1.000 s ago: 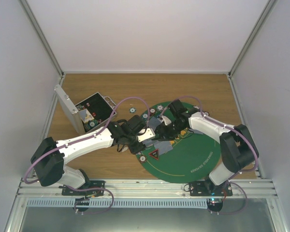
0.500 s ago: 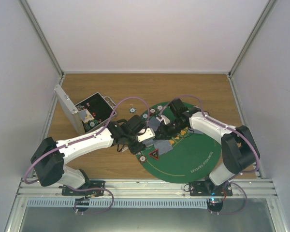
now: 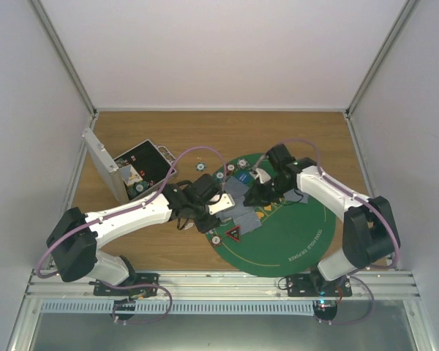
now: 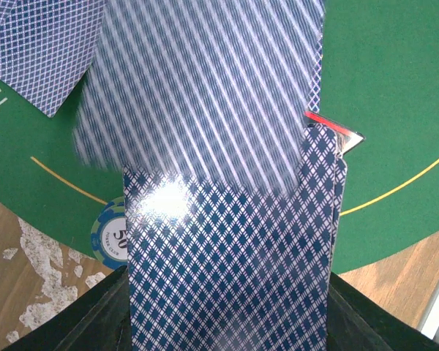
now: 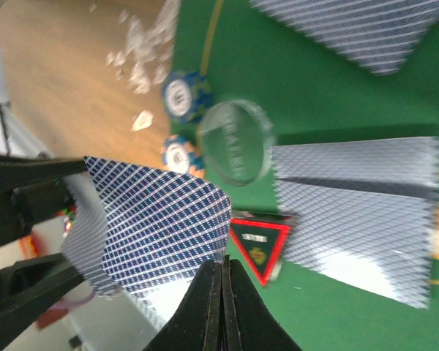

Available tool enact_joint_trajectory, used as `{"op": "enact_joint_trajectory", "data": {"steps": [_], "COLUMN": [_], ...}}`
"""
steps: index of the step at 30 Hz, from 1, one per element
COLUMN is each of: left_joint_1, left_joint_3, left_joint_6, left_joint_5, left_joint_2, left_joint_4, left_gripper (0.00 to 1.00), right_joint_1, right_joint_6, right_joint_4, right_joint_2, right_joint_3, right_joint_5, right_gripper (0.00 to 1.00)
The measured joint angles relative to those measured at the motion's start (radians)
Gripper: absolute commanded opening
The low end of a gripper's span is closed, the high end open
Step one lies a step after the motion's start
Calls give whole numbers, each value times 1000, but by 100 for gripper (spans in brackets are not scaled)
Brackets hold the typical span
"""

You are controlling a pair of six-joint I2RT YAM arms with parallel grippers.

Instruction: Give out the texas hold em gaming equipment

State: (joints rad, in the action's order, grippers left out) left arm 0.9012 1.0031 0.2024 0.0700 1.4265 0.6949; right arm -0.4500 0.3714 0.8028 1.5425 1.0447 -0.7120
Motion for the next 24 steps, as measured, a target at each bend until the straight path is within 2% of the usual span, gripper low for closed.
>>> {"op": "enact_joint_trajectory", "data": {"steps": [9, 24], "left_joint_1": [0, 0], "left_joint_3": [0, 0], "left_joint_6": [0, 0], "left_joint_5": [0, 8], "left_joint_2": [0, -3], "left_joint_4": [0, -2], "left_gripper": [58, 58], "right_joint_1": [178, 215], "right_joint_6": [45, 414], "right_joint_4": [103, 386], "right_joint_2": [-95, -180], "right_joint_3": [-9, -43], "right_joint_5": [245, 736], "right_gripper": [1, 1]}}
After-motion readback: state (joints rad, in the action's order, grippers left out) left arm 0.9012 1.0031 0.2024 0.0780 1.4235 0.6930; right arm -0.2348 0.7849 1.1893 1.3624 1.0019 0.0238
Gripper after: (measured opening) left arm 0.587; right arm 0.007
